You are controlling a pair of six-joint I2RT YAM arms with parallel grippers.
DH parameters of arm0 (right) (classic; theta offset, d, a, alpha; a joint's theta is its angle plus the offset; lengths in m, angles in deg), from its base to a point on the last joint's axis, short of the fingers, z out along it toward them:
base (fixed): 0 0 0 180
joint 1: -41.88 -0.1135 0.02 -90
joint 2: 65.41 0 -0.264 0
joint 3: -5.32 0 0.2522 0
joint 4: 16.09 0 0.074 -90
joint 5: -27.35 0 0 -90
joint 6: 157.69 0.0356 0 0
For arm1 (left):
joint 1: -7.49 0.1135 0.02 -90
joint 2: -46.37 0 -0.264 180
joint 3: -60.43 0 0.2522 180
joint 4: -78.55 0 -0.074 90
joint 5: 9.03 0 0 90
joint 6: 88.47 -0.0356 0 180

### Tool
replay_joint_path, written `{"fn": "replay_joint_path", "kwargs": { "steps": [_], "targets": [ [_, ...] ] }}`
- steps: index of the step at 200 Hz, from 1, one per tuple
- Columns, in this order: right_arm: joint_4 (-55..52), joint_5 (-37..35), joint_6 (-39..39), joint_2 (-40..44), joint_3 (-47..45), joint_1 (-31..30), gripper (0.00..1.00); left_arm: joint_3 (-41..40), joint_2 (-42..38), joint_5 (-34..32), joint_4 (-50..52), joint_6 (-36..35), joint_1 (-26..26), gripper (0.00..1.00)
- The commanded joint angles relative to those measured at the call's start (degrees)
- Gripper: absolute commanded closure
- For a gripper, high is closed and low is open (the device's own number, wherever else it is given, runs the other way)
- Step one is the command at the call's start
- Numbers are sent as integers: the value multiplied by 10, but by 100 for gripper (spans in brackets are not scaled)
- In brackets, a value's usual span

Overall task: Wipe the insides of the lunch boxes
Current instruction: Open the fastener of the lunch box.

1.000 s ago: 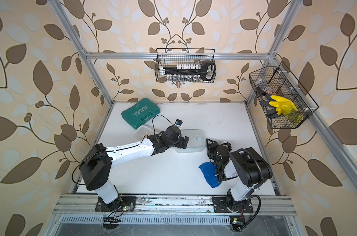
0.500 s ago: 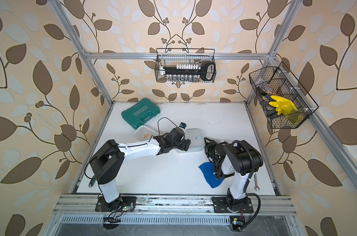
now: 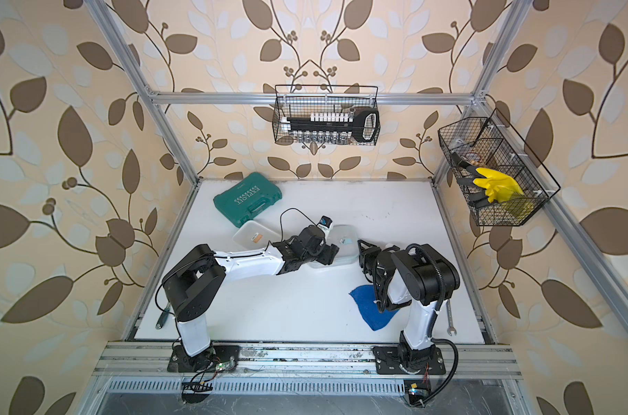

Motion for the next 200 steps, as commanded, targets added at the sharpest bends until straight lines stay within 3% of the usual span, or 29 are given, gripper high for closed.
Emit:
{"fn": "replay_joint_path", "kwargs": {
  "steps": [1, 38, 67, 88, 194, 200],
  "targets": [
    [5, 16, -8, -4, 8, -7, 73, -27, 27, 41, 44, 3, -4, 33],
    [5, 9, -24, 11, -6, -8, 86, -30, 39, 50, 40, 4, -4, 37],
    [6, 8, -24, 9, -9, -10, 90, -36, 42, 54, 35, 5, -5, 39],
    [5, 2, -30, 15, -13, -12, 100, -38, 44, 55, 35, 4, -5, 41],
    [-93, -10, -83, 105, -22, -12, 100, -37, 32, 38, 46, 9, -10, 41],
    [-105, -17, -87, 118, -26, -12, 93, -37, 22, 34, 49, 12, -10, 41]
  ]
}}
